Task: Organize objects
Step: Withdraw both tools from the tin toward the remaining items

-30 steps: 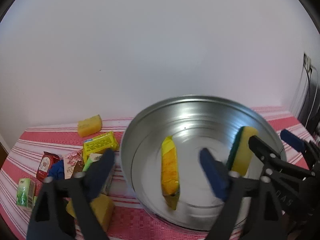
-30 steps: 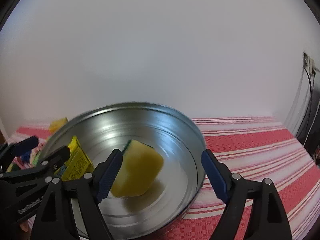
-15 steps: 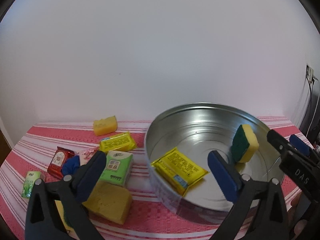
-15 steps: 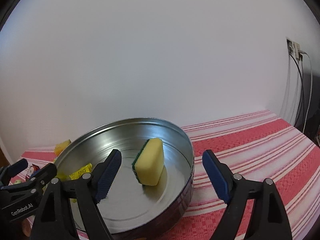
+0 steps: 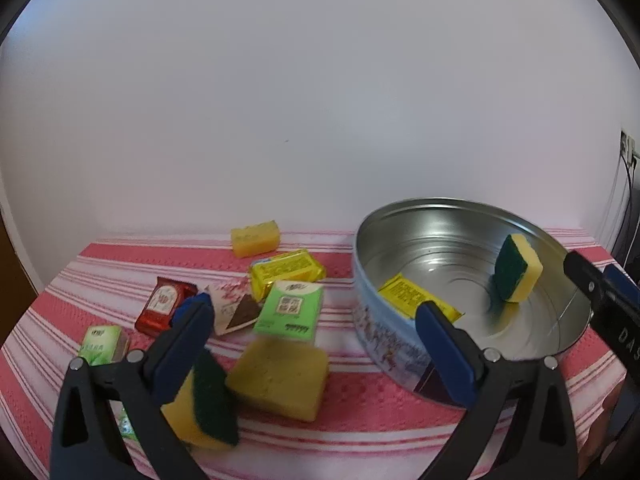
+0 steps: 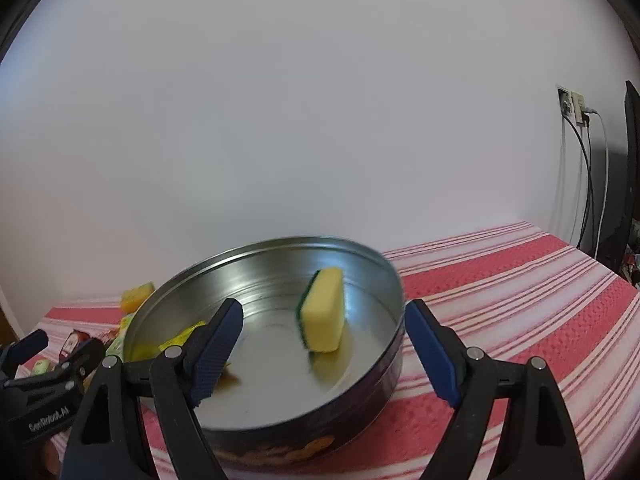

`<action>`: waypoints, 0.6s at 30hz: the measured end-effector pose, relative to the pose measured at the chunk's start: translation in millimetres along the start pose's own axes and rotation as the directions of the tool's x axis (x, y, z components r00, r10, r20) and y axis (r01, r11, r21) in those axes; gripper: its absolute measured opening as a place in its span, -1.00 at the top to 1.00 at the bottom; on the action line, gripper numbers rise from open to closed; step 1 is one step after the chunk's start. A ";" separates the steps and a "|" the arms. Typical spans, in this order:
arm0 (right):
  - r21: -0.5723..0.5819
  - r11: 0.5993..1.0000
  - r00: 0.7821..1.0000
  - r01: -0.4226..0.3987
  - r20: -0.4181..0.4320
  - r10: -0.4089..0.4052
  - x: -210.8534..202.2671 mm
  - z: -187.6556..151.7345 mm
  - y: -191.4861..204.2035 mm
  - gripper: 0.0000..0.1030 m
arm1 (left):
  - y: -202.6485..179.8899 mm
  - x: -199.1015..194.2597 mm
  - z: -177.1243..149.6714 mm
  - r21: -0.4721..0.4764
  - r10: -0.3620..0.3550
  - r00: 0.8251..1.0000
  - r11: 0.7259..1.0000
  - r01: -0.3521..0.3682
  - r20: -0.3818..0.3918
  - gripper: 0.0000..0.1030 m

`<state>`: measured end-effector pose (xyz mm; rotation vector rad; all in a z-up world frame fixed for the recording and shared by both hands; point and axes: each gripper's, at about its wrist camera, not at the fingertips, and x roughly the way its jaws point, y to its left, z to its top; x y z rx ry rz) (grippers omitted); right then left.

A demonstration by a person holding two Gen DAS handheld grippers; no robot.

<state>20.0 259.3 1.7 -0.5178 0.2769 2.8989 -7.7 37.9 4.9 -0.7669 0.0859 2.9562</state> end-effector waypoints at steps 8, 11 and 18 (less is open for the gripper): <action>0.000 1.000 1.000 0.000 -0.003 0.000 -3.2 -7.9 13.7 -0.65 | 19.0 -11.1 -11.2 0.007 0.021 1.000 1.000 -0.021 0.010 -0.99; -0.004 1.000 1.000 -0.005 -0.001 0.005 -1.4 -10.2 19.3 -0.65 | 25.8 -13.8 -15.5 0.019 0.027 1.000 0.999 -0.027 0.009 -0.99; -0.033 0.998 0.998 -0.053 -0.017 0.052 -17.4 -17.4 44.4 -0.65 | 46.7 -15.2 -23.6 0.042 0.049 0.999 0.998 -0.049 -0.004 -0.99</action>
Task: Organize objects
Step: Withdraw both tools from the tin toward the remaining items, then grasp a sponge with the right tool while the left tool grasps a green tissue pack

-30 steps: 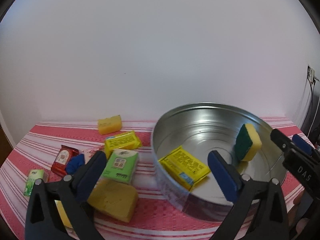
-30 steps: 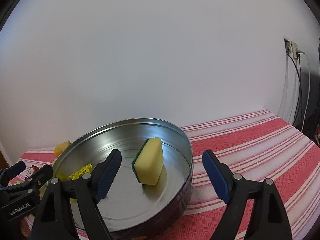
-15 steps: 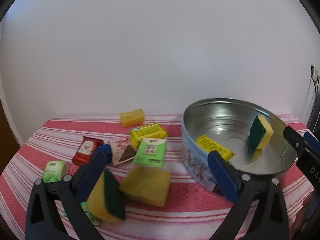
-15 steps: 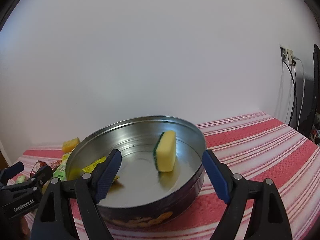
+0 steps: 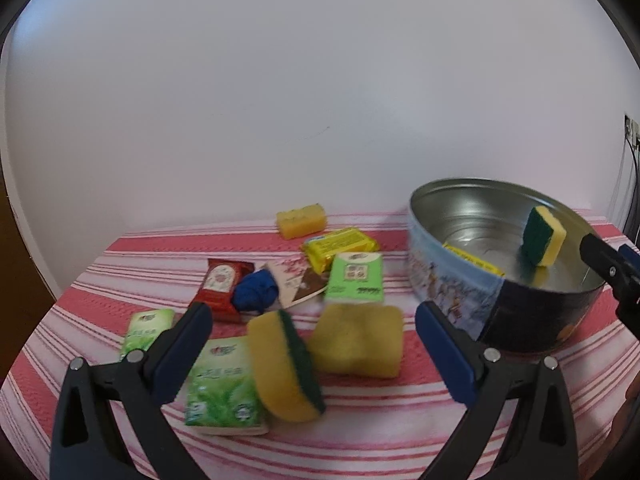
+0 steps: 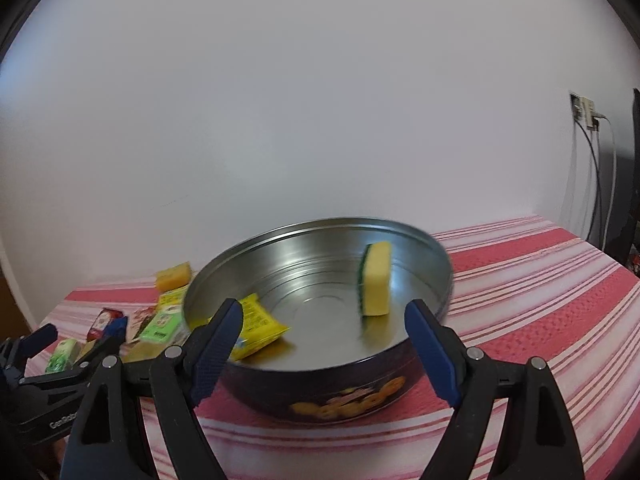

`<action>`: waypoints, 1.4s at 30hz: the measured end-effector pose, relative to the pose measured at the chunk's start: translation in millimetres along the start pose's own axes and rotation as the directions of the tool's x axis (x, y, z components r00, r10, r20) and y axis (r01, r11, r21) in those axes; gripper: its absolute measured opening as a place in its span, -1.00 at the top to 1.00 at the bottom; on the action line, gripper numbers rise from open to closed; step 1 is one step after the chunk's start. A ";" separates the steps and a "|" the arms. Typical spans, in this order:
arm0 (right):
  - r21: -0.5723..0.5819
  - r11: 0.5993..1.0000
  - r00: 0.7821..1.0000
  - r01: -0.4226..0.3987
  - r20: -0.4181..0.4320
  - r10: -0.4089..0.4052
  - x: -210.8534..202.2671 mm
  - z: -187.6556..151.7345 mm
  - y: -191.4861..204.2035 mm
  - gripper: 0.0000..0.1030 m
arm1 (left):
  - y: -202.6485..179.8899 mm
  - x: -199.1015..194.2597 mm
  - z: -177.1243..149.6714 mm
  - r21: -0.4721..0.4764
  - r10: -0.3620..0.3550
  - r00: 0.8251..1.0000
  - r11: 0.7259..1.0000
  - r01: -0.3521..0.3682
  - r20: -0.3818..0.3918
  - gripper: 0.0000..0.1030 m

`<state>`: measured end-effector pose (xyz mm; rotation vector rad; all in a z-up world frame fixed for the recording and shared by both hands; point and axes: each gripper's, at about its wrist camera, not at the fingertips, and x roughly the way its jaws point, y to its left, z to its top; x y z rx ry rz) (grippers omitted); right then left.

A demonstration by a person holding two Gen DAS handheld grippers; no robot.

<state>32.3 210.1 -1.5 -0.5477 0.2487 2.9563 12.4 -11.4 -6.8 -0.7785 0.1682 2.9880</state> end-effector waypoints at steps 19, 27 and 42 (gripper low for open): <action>-0.079 0.968 0.964 -0.237 -0.140 0.225 2.3 -22.3 98.7 -0.65 | 127.5 18.1 -10.4 -0.136 0.085 0.992 0.986 -0.097 -0.088 -0.99; -0.069 0.942 0.923 -0.327 -0.238 0.303 11.2 -32.0 135.2 -0.50 | 168.7 37.9 -17.4 -0.207 0.135 0.972 0.963 -0.174 -0.191 -0.97; -0.135 0.923 0.871 -0.361 -0.402 0.282 34.7 -43.4 193.5 -0.13 | 152.8 72.9 -18.7 -0.123 0.140 0.942 0.975 -0.185 -0.304 -0.90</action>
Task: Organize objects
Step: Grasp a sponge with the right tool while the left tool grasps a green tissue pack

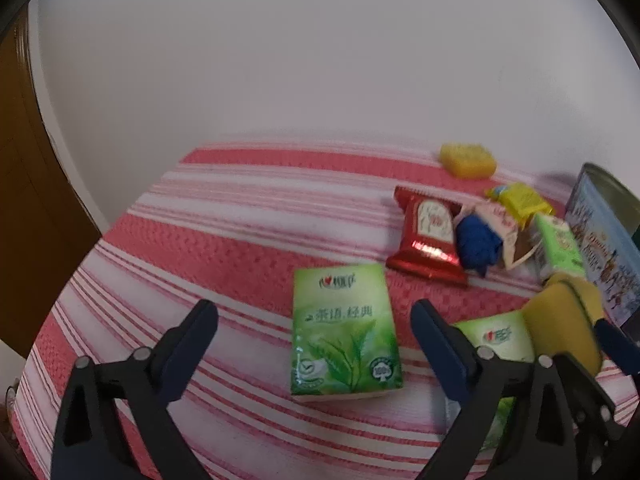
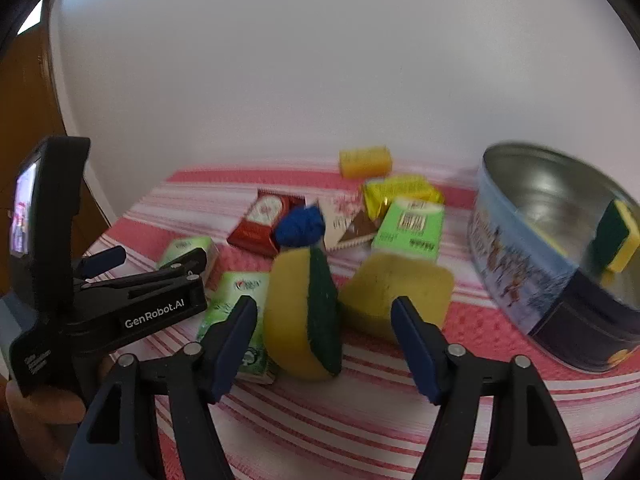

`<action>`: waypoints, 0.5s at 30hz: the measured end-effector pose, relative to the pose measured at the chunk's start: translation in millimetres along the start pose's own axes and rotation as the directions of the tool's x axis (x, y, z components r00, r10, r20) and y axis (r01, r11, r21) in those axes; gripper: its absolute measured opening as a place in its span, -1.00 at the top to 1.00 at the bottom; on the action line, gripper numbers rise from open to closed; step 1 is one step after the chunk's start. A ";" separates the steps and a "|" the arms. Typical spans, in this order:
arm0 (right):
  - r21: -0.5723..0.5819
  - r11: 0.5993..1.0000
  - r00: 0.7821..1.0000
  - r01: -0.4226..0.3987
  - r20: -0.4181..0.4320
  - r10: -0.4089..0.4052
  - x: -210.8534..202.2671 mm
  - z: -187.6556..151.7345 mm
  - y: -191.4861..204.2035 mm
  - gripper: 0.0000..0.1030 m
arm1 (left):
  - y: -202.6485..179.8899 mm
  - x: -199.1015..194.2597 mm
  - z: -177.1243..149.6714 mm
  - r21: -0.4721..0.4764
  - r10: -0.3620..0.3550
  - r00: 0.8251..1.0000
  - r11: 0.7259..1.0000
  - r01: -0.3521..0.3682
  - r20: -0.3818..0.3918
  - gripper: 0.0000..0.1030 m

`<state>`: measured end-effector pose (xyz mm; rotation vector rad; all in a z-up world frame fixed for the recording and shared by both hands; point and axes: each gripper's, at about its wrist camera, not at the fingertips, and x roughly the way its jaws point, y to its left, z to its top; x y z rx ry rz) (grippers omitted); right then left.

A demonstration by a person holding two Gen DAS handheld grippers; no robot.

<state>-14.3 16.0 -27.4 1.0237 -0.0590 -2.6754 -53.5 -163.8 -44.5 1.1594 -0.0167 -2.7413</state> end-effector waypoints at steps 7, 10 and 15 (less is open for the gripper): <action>0.004 1.000 0.997 0.016 -0.073 -0.016 15.7 -0.3 -1.0 0.04 | 6.0 22.0 -2.5 -0.053 -0.055 0.991 0.997 0.049 -0.119 -0.54; -0.013 1.000 0.997 -0.005 -0.076 0.004 14.0 -2.2 0.9 0.36 | 4.9 21.5 -2.9 -0.055 -0.079 0.991 0.996 0.073 -0.110 -0.35; 0.019 0.997 0.997 -0.076 -0.024 0.077 2.3 -4.0 -2.3 0.37 | 14.7 17.1 -3.9 -0.106 -0.122 0.989 0.988 0.113 -0.083 -0.01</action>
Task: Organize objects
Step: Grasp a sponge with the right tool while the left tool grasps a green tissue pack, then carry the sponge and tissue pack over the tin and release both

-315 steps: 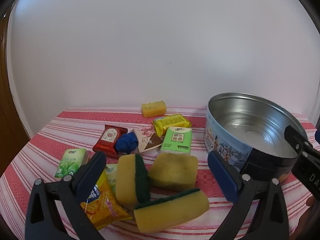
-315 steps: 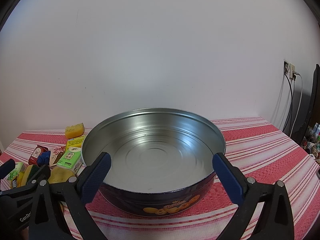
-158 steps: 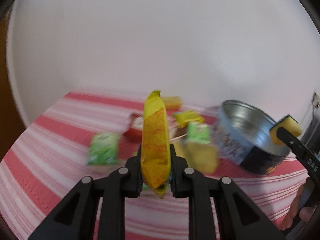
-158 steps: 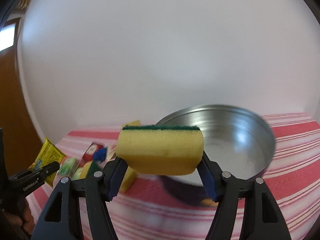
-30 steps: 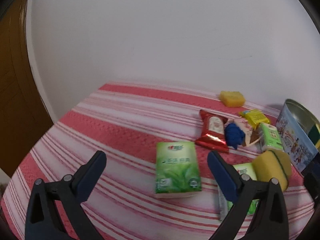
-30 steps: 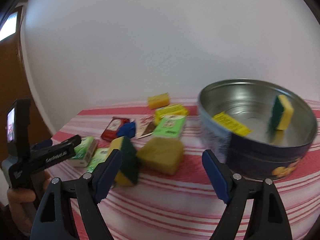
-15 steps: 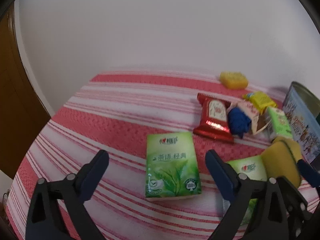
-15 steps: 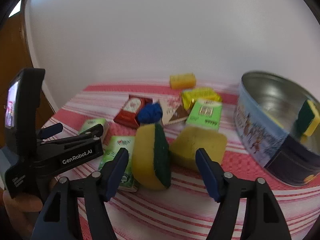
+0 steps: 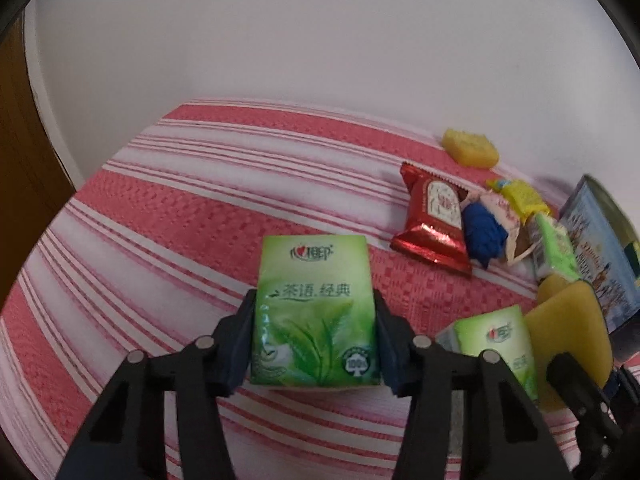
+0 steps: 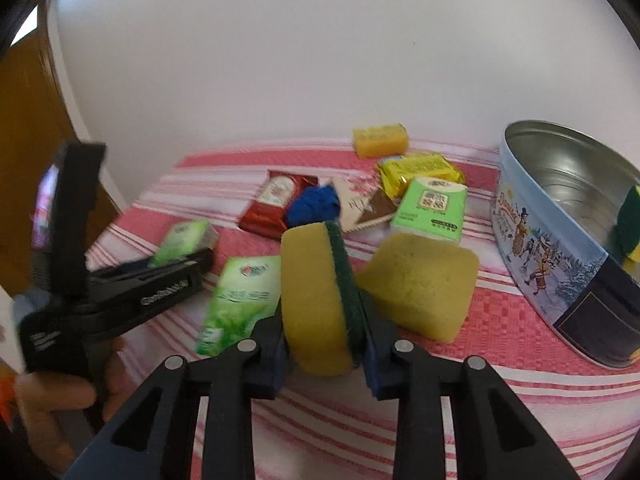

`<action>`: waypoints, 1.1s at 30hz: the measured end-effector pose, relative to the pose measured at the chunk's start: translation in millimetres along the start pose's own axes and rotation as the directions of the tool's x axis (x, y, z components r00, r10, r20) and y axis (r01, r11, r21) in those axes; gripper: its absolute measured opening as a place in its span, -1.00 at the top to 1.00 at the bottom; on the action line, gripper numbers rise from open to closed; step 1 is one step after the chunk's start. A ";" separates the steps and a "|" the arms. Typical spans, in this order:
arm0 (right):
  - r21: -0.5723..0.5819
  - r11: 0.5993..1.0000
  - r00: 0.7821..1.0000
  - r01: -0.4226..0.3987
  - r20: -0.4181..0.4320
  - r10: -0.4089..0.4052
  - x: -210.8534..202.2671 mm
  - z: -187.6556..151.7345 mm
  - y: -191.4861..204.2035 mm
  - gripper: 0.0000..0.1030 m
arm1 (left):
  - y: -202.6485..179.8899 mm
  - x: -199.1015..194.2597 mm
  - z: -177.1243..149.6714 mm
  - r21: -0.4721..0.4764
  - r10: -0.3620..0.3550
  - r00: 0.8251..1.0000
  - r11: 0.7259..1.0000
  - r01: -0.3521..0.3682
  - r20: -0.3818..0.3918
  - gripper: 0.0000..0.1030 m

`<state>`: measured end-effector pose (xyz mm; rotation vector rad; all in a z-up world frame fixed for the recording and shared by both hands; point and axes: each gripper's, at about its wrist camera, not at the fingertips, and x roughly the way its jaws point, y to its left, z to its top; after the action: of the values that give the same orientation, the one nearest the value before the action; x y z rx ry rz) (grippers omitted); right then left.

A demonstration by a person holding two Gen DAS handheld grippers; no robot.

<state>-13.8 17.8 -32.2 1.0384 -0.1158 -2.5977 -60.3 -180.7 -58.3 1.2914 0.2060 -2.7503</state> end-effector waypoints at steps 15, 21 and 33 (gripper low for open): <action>0.021 1.000 0.969 -0.023 0.247 0.017 -64.5 13.5 -22.8 0.37 | -12.4 -57.8 -6.9 -0.009 -0.091 0.954 0.995 0.098 0.285 -0.01; 0.077 0.997 0.953 0.024 0.299 -0.046 -85.1 21.7 -61.3 0.37 | -51.1 -74.8 -8.0 0.047 -0.128 0.938 0.992 0.119 0.321 -0.01; 0.174 0.976 0.930 0.133 0.319 -0.184 -112.9 28.4 -135.9 0.37 | -139.3 -85.9 -3.3 0.172 -0.244 0.918 0.965 0.198 0.313 -0.01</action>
<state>4.8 182.4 35.4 0.6642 -0.3256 -2.9330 -23.2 -40.3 17.2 0.8495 0.1449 -3.1717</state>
